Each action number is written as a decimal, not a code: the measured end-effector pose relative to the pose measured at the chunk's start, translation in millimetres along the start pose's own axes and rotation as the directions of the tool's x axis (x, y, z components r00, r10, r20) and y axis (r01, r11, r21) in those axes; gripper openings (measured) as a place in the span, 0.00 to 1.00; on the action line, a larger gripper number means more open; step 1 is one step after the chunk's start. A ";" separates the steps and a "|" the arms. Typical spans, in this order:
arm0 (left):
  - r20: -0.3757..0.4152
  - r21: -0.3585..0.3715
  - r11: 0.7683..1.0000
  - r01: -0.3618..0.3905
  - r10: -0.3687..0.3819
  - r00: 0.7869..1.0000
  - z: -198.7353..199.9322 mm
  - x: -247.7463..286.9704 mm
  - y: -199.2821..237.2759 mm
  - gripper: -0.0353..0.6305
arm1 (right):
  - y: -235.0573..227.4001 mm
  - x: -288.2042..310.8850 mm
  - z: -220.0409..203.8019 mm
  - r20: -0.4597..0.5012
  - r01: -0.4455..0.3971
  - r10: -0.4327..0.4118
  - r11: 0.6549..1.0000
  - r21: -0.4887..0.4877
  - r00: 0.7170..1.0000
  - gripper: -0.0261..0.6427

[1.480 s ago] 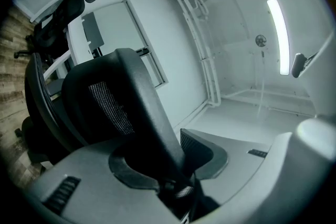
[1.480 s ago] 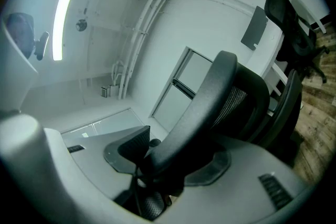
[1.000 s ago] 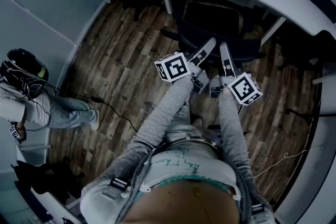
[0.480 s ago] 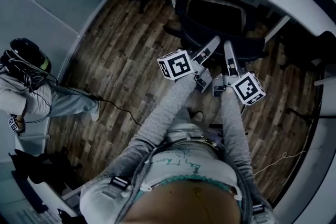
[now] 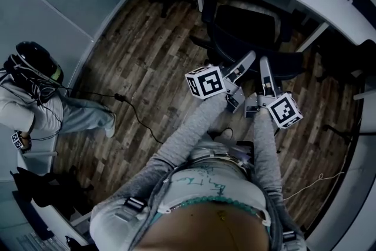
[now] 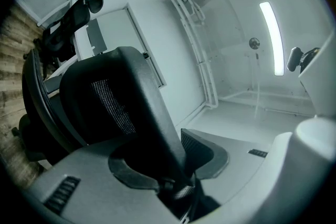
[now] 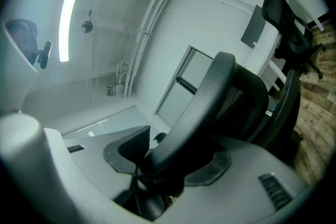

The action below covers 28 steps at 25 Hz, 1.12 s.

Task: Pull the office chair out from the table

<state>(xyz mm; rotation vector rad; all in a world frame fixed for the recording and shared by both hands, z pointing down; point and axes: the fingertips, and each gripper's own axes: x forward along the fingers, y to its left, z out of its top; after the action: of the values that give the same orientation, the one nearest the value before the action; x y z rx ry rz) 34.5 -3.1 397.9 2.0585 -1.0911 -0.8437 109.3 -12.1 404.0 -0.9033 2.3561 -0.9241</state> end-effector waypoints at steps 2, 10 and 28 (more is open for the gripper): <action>-0.011 -0.005 1.000 0.001 -0.001 1.000 2.3 -6.7 -0.1 0.28 | 4.9 -0.7 -5.2 0.001 0.008 -0.008 1.000 -0.011 1.000 0.35; -0.048 -0.017 1.000 0.025 -0.025 0.999 14.8 -34.2 1.2 0.28 | 26.3 -1.8 -29.6 0.036 0.036 -0.036 0.999 0.008 0.999 0.35; -0.077 -0.017 0.998 0.058 -0.059 0.995 27.1 -64.2 4.5 0.29 | 50.1 -4.7 -53.9 0.084 0.043 -0.042 0.999 -0.013 0.996 0.35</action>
<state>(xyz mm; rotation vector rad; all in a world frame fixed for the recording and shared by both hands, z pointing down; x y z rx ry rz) -17.2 43.7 400.7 2.1022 -0.9843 -0.7916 59.5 42.3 405.0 -0.9827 2.2837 -0.8692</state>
